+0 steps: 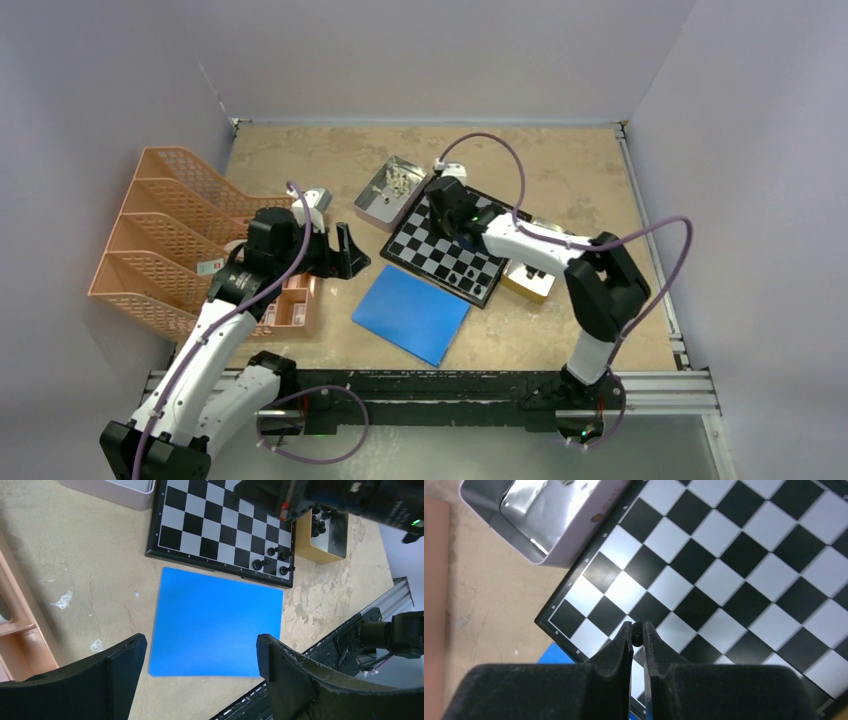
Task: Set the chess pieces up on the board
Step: Place the chess piece on the chessboard.
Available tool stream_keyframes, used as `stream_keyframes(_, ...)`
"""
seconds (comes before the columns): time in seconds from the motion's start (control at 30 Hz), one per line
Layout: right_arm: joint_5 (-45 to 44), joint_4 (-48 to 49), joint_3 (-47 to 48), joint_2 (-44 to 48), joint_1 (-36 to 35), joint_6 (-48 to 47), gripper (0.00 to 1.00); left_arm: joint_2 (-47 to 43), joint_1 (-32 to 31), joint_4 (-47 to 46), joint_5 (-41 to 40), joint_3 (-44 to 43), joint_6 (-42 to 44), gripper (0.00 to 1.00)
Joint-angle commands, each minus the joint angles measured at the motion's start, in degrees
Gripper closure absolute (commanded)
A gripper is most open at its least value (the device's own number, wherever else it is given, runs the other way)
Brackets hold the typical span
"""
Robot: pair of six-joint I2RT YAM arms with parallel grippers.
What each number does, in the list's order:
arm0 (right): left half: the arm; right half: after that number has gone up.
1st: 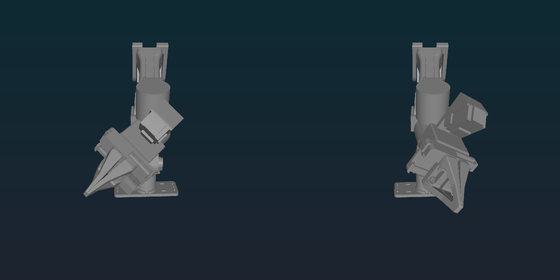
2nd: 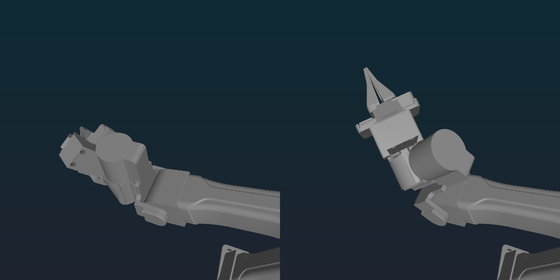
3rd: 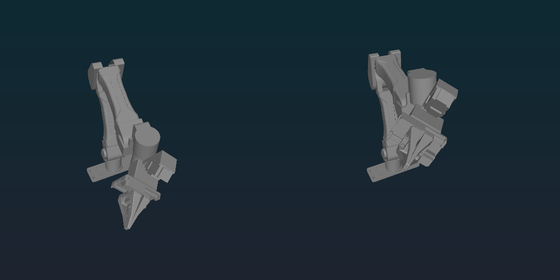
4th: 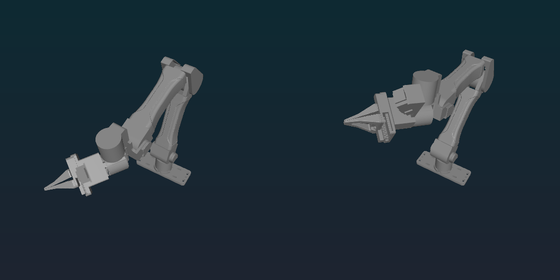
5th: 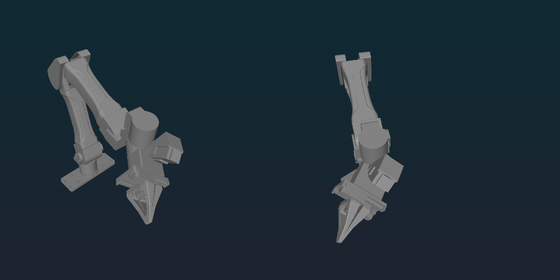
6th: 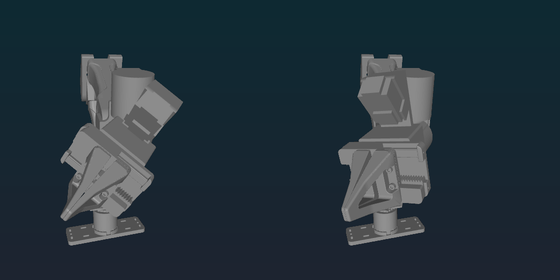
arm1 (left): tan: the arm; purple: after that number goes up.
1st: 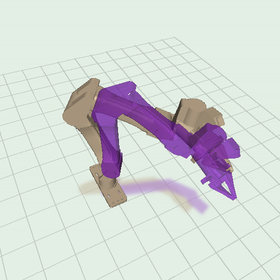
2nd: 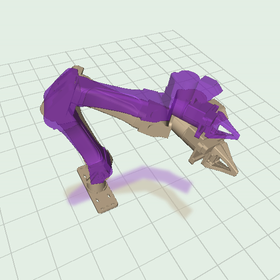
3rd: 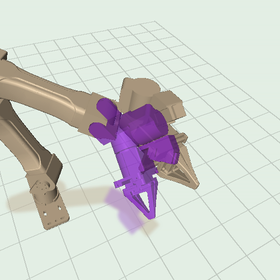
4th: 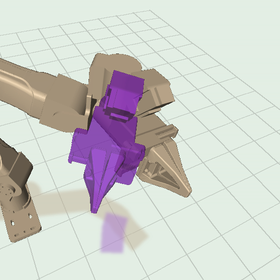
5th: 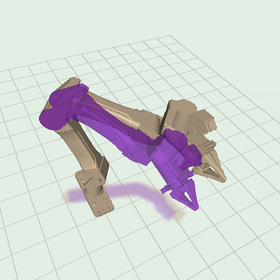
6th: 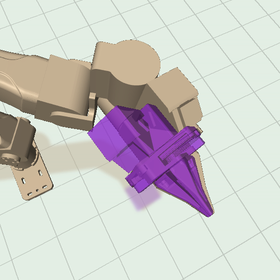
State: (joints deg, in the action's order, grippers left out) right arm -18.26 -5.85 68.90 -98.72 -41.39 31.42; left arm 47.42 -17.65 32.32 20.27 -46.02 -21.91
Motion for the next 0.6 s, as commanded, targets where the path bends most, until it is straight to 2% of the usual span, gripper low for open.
stream_keyframes(0.0, 0.0, 0.7, 6.0, -4.7, -2.7, -2.1, 0.90, -1.3, -0.2, -1.3, -1.2, -0.3, 0.2, 0.19)
stream_keyframes(0.57, 0.1, -1.0, 16.5, -17.0, -6.5, -2.3, 0.87, -1.3, -0.1, -1.1, -1.7, -0.5, 0.1, 0.19)
